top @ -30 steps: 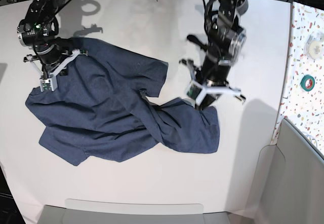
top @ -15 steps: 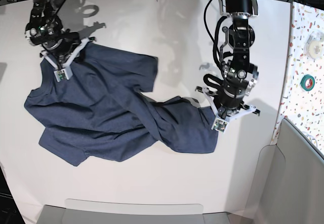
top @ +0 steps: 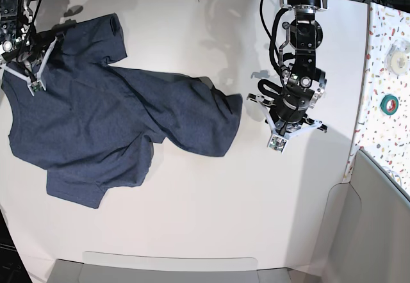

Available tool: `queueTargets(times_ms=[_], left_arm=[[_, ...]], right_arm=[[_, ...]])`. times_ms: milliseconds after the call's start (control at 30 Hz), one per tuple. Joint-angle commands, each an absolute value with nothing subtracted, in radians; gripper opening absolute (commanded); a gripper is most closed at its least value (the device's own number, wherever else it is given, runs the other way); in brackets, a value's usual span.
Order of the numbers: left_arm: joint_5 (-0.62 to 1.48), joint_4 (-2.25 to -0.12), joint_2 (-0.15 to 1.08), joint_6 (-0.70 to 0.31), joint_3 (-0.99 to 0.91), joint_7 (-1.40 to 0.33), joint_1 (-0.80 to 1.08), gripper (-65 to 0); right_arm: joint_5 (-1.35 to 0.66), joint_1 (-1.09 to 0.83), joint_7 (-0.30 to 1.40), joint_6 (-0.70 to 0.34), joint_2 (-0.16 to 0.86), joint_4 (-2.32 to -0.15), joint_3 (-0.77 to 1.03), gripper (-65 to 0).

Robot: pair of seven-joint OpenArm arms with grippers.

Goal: Layout the t-shirt on the table in an organized manner, then fold the t-shirt properly
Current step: 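Grasp the bunched t-shirt hem with the left gripper, then pull the bunched hem away from the right gripper with the left gripper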

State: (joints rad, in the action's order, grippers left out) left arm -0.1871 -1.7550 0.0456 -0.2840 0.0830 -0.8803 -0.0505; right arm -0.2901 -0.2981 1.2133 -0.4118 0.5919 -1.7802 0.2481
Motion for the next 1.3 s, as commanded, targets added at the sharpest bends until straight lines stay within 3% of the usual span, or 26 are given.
queueTargets(times_ms=[0,133,233,467,867,1267], left_arm=[[-0.186,-1.774,0.048,-0.277,0.081,-0.862,-0.071,-56.7],[-0.176,-1.773,0.042,-0.278,0.081,-0.866,-0.076,-43.8],[-0.073,-1.767,0.045,-0.278,0.081,-0.92,-0.117,-39.6],[0.309,-1.54,0.047,-0.28,-0.059,-1.165,-0.334,-39.6],[0.591,-0.94,0.044,-0.28,-0.116,-1.135,-0.559,-39.4],[0.728,-0.842,0.015,-0.28,-0.114,-1.136,-0.593,-39.6]], right_arm=[[-0.288,-0.292,1.205,-0.406,0.61,-1.807,0.257,-65.0],[-0.283,-0.288,1.205,-0.406,0.59,-1.81,0.255,-65.0],[-0.282,-0.277,1.205,-0.406,0.581,-1.81,0.252,-65.0],[-0.286,-0.277,1.205,-0.406,0.579,-1.81,0.251,-65.0],[-0.286,-0.278,1.205,-0.406,0.565,-1.81,0.249,-65.0],[-0.286,-0.277,1.205,-0.406,0.55,-1.81,0.249,-65.0]])
